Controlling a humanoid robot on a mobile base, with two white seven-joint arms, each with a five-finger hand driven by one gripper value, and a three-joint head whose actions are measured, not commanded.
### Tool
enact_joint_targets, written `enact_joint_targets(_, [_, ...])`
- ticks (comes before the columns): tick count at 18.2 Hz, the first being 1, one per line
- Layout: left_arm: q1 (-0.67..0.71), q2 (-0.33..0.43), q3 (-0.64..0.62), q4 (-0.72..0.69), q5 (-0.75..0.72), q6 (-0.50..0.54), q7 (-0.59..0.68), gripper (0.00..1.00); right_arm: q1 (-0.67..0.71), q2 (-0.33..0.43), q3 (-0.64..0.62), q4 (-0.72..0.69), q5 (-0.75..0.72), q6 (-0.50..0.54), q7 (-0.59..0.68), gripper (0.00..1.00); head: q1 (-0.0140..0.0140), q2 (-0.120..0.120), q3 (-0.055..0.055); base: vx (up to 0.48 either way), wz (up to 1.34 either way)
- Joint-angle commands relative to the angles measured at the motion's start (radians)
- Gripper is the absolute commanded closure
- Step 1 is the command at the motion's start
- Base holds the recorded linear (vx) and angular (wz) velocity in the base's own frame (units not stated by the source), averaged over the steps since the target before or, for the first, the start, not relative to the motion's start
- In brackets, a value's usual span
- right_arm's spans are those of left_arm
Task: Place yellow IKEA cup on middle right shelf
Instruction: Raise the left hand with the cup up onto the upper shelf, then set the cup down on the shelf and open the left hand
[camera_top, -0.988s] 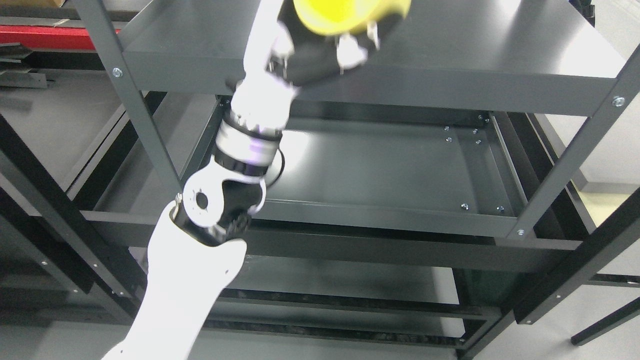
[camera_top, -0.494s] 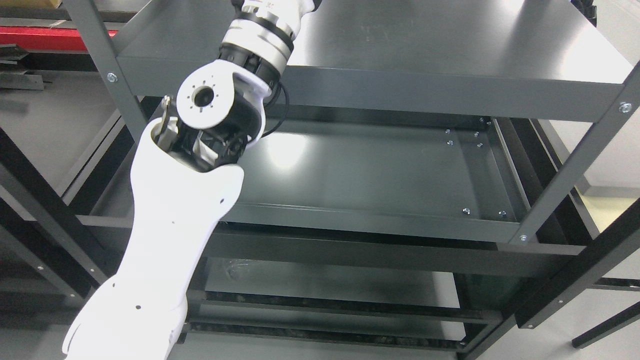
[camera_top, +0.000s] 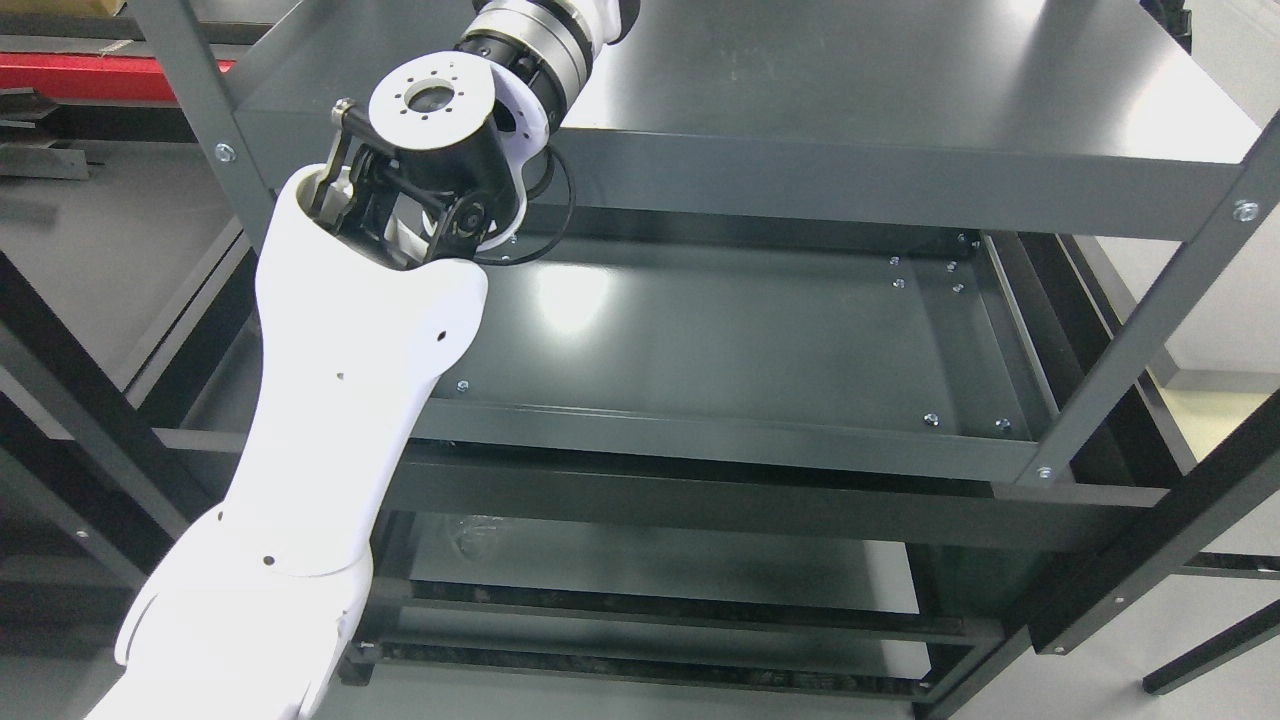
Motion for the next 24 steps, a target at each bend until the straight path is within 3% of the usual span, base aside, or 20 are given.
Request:
enact_joint_targets(1, [-0.013,0.016,-0.017,0.096,0.019,0.077,-0.006,0.68,0.014,-0.017,0.017,0.000,-0.025,0.000,0.001,0.01,0.0000,0.000,0.000,0.000,0.00])
enact_joint_targets(5, [-0.010,0.016,-0.018,0.104,0.015,0.084,-0.009,0.58,0.014,-0.017,0.017,0.000,-0.025,0.000,0.001,0.01,0.0000,0.000,0.000,0.000,0.00])
enact_joint_targets(14, [-0.018,0.016,-0.008,0.096,0.006,0.124,-0.032,0.04,0.014,-0.017,0.017,0.000,-0.025,0.000,0.001,0.01,0.0000,0.000,0.000,0.000,0.00])
enact_joint_targets(24, [-0.046,0.016,0.104,-0.068,-0.002,0.130,-0.029,0.01,0.014,-0.017,0.017,0.000,-0.025,0.000,0.001,0.01,0.0000,0.000,0.000,0.000,0.00])
